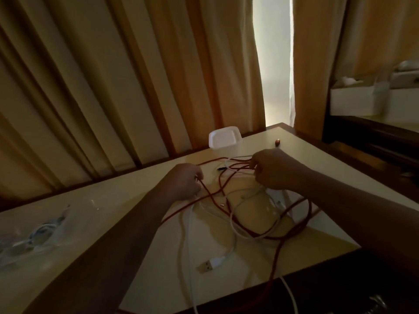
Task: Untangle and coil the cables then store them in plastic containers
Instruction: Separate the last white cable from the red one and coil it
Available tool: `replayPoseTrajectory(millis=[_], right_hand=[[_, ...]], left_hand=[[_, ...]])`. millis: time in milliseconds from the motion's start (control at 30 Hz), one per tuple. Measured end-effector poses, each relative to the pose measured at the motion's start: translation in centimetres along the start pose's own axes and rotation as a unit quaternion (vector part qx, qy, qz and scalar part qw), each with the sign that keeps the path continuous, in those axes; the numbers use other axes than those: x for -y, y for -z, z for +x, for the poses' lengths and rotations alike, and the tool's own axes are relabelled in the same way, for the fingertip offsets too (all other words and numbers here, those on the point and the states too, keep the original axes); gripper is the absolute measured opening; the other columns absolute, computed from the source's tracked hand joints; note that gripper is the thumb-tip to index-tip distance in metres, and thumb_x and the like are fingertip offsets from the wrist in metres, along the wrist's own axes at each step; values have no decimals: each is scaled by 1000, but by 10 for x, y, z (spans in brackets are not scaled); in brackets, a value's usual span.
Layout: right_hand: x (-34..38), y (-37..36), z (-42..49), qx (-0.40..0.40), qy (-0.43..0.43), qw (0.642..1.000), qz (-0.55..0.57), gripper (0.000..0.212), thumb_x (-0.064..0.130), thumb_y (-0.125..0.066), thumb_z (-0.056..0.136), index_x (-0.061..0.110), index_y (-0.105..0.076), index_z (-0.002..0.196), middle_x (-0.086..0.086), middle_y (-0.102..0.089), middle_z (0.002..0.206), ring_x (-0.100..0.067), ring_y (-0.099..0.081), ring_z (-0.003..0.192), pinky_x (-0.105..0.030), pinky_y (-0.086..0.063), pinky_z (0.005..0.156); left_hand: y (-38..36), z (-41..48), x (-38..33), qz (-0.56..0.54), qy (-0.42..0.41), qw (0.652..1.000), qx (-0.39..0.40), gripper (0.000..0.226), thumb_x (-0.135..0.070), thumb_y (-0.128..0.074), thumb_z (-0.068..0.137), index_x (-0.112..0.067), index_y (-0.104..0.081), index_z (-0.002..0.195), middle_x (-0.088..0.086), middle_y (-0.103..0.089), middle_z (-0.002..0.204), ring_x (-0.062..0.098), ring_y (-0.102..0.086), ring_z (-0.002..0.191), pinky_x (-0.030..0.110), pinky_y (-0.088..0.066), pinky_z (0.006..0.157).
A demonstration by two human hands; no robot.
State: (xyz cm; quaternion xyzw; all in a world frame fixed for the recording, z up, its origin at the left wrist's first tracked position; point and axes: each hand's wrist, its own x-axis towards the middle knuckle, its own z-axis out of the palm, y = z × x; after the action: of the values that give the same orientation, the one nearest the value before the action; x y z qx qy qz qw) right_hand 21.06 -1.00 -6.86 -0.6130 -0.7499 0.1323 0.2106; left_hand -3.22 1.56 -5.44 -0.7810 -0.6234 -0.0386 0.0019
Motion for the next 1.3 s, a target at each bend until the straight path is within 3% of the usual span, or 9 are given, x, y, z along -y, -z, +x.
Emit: replayPoseTrajectory(millis=[233,400,533,733,867,933,1067,1200,1300], right_hand=[[12,23,2,-82,46,968,232,34,-3,-66,91,22,-69,113,13,-65,103,-9,-73,75,-25,-62,61],[20,26,3,-67,55,962,260,29,0,-69,91,21,-71,111,11,-69,108,-4,-74,78,-27,-63,67],[23,33,-1,-35,30,938,343,29,4,-70,91,19,-66,115,5,-75,102,-15,-75,76,-27,-62,66],[44,64,-20,209,-12,858,469,27,29,-58,99,7,-70,109,-3,-63,69,-10,-53,55,-20,-46,51],[43,81,-41,324,9,898,299,34,31,-52,101,2,-70,107,-5,-57,61,-18,-60,58,-32,-57,65],[38,80,-46,270,-9,924,272,36,33,-52,101,3,-71,106,-4,-51,55,-19,-60,55,-37,-60,73],[53,77,-43,94,-1,946,311,33,36,-53,103,15,-78,96,6,-45,53,-8,-40,46,-24,-42,49],[94,77,-37,104,11,941,320,48,17,-49,104,16,-75,65,4,-52,57,-6,-39,48,-19,-32,50],[118,83,-36,50,44,931,358,28,12,-48,104,8,-66,84,-2,-53,64,-9,-45,49,-19,-38,51]], left_hand=[[12,0,-17,-159,-39,969,-187,43,-17,-61,97,-26,-59,139,-1,-56,132,13,-55,111,27,-44,90],[19,2,-37,-249,-77,953,-157,57,-23,-71,92,-35,-52,144,-8,-52,144,8,-48,131,34,-45,104],[37,-6,-46,-669,-10,742,-46,15,-21,-66,98,-18,-72,111,7,-73,116,25,-63,115,41,-51,90],[79,-12,-43,-806,0,566,-172,21,-14,-47,107,-9,-62,93,9,-66,79,24,-69,79,44,-62,84],[108,-20,-2,-846,74,449,-278,15,-14,-55,103,-8,-63,92,3,-59,65,12,-59,53,32,-58,62],[114,-29,28,-767,125,554,-299,14,-18,-59,102,-7,-67,98,1,-64,64,13,-65,58,38,-58,64],[97,-51,52,-245,198,945,-86,20,-25,-64,100,-10,-77,101,12,-74,90,26,-72,84,45,-61,84],[100,-80,5,-185,11,947,-261,46,-50,-42,106,-21,-63,136,-17,-56,131,4,-53,117,26,-41,93],[99,-88,-30,-239,-141,947,-163,41,-55,-43,102,-31,-68,124,-20,-66,124,-2,-62,110,30,-53,95]])
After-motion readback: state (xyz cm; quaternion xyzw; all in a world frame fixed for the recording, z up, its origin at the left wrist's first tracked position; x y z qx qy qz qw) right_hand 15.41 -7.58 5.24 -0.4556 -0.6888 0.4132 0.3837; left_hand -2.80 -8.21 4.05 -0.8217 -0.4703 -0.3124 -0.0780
